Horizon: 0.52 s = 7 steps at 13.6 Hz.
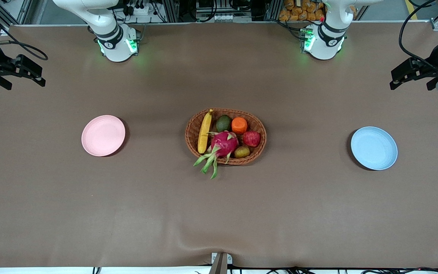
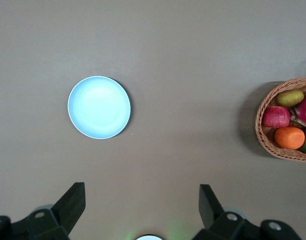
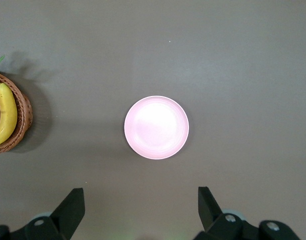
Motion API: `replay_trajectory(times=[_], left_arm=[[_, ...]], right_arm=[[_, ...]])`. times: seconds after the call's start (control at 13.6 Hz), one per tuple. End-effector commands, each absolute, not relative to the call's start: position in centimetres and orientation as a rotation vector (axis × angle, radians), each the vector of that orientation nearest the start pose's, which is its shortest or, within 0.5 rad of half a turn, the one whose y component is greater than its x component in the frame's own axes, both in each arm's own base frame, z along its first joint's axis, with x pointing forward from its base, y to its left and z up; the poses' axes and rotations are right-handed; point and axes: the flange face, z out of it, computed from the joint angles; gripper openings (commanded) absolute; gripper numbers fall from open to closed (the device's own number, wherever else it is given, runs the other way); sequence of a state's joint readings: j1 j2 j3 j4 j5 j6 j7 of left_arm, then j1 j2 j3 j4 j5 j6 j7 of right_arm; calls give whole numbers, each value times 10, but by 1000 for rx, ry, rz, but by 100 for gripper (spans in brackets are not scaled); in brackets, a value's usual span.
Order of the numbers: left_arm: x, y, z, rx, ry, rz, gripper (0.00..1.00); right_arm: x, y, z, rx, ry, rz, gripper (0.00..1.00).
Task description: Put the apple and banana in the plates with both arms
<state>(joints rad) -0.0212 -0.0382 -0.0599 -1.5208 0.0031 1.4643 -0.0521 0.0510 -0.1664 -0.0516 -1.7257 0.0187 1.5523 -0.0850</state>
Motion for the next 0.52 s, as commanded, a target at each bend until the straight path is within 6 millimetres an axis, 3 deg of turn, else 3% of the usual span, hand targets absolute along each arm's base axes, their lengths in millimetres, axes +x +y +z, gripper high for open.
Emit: replay_trajectory(times=[0.0,0.29,0.44], left_arm=[[533,-43,661,-3151,62,23,100],[539,-46,653,-3152,62,45,100],[546,-52,637,-3150,69,93,100]], right_arm=[[502,-1,642,-3098,-147,9,100],[503,0,639,-3099,-138,24,100],[503,2,639,-3098,-145,26,100]])
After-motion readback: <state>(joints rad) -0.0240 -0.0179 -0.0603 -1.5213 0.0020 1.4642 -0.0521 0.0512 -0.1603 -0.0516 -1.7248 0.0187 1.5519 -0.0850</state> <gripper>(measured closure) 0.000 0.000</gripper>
